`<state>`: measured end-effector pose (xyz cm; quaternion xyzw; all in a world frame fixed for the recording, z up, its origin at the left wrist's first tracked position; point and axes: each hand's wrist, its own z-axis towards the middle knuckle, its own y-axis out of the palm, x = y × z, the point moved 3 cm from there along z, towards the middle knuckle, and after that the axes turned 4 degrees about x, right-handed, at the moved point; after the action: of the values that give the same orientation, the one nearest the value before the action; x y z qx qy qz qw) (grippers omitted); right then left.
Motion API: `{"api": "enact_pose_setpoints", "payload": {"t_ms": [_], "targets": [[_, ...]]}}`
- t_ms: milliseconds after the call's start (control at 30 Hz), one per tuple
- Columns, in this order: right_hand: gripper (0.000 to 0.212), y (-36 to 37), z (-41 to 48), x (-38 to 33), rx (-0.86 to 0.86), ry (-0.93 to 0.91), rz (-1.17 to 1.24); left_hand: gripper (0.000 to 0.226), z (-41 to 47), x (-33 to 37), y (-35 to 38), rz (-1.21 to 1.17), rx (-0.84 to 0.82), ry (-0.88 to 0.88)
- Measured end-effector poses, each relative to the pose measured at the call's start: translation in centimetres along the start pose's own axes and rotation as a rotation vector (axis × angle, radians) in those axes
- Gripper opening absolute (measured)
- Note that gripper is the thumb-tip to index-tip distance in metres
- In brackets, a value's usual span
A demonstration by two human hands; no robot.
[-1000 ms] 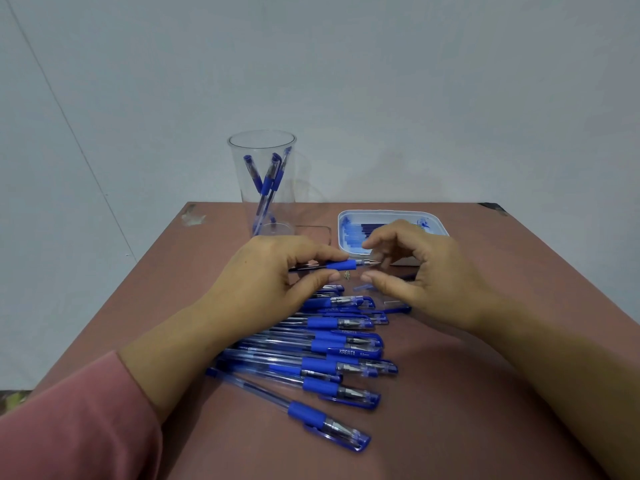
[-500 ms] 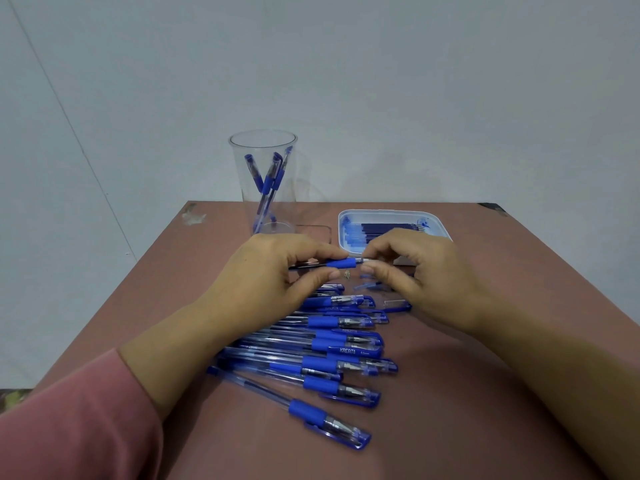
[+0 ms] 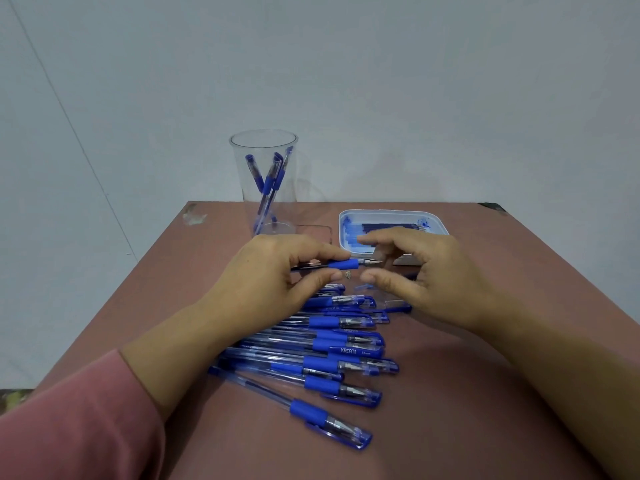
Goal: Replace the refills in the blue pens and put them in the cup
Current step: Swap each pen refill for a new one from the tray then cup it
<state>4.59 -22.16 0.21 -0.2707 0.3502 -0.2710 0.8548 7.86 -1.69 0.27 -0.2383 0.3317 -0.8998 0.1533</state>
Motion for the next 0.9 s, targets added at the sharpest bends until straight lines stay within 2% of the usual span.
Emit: {"api": "enact_pose_setpoints", "payload": {"t_ms": [167, 333, 500, 700, 800, 900], "targets": [[0.01, 0.2, 0.1, 0.1, 0.008, -0.038, -0.053, 0.032, 0.0, -0.1, 0.0, 0.003, 0.0, -0.007], [0.027, -0.1, 0.0, -0.1, 0.011, -0.008, -0.001, 0.032, 0.0, -0.1, 0.0, 0.003, 0.0, -0.007], [0.013, -0.1, 0.0, -0.4, 0.041, -0.106, -0.095, 0.028, 0.0, -0.1, 0.1, 0.013, -0.005, -0.021], [0.011, -0.2, 0.1, -0.3, 0.02, -0.032, -0.037, 0.028, 0.0, 0.1, 0.0, 0.025, -0.005, -0.011], [0.025, -0.9, 0.2, 0.2, -0.022, 0.042, -0.002, 0.028, 0.0, -0.1, -0.1, 0.038, -0.01, -0.015], [0.028, -1.8, 0.0, 1.3, -0.111, 0.056, -0.116, 0.029, 0.2, -0.3, -0.3, 0.039, 0.002, -0.022]]}}
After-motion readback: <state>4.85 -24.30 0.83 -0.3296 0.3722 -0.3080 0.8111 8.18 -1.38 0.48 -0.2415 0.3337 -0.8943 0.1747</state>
